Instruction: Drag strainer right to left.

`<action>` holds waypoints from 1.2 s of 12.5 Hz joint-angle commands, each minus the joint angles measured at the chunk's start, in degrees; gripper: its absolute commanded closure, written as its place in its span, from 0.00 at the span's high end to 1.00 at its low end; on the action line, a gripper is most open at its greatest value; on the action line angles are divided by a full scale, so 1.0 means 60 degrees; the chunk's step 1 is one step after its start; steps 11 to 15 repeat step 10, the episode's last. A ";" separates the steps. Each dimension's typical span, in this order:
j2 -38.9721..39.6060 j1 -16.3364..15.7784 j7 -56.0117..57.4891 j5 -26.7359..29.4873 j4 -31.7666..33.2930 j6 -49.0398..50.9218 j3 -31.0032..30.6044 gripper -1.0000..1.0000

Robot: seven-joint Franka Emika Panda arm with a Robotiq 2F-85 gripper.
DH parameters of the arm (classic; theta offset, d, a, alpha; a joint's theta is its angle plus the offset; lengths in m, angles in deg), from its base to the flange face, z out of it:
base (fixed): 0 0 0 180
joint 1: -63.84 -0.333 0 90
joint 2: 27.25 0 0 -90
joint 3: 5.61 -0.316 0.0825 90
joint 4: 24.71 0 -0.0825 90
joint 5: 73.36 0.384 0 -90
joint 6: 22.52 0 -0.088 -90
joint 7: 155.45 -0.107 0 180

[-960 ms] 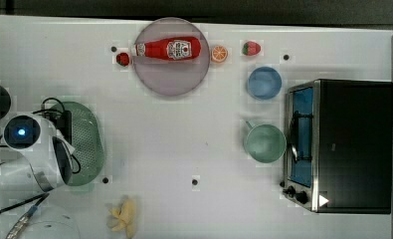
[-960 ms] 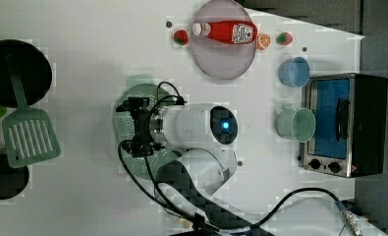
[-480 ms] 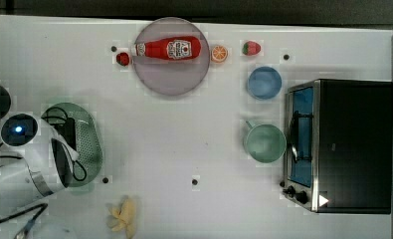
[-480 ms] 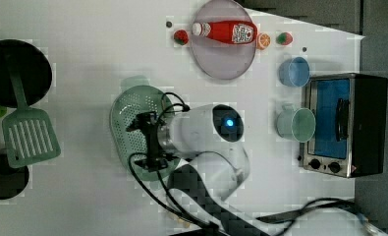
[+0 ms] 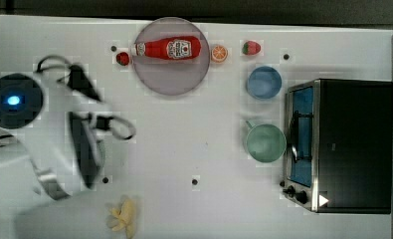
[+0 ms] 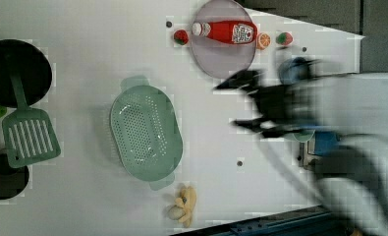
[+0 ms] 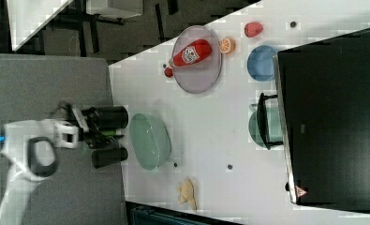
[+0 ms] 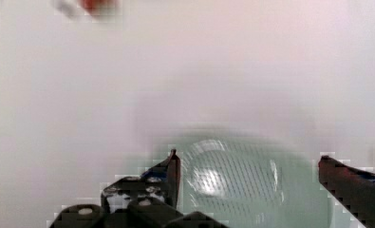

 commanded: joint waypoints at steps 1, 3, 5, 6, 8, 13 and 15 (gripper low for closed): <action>-0.1332 0.0726 0.3556 -0.1294 -0.0173 0.1296 0.1747 1.00; -0.2157 0.0761 0.4819 -0.2111 -0.0172 0.2486 0.2567 1.00; -0.2848 0.0774 0.5071 -0.2206 -0.0162 0.3463 0.3061 1.00; -0.3137 0.0798 0.5071 -0.2318 -0.0176 0.3793 0.3183 1.00; -0.3639 0.0829 0.5214 -0.3091 -0.0177 0.3986 0.3259 1.00; -0.3840 0.0824 0.5216 -0.3796 -0.0113 0.4015 0.3260 1.00; -0.3840 0.0824 0.5216 -0.3796 -0.0113 0.4015 0.3260 1.00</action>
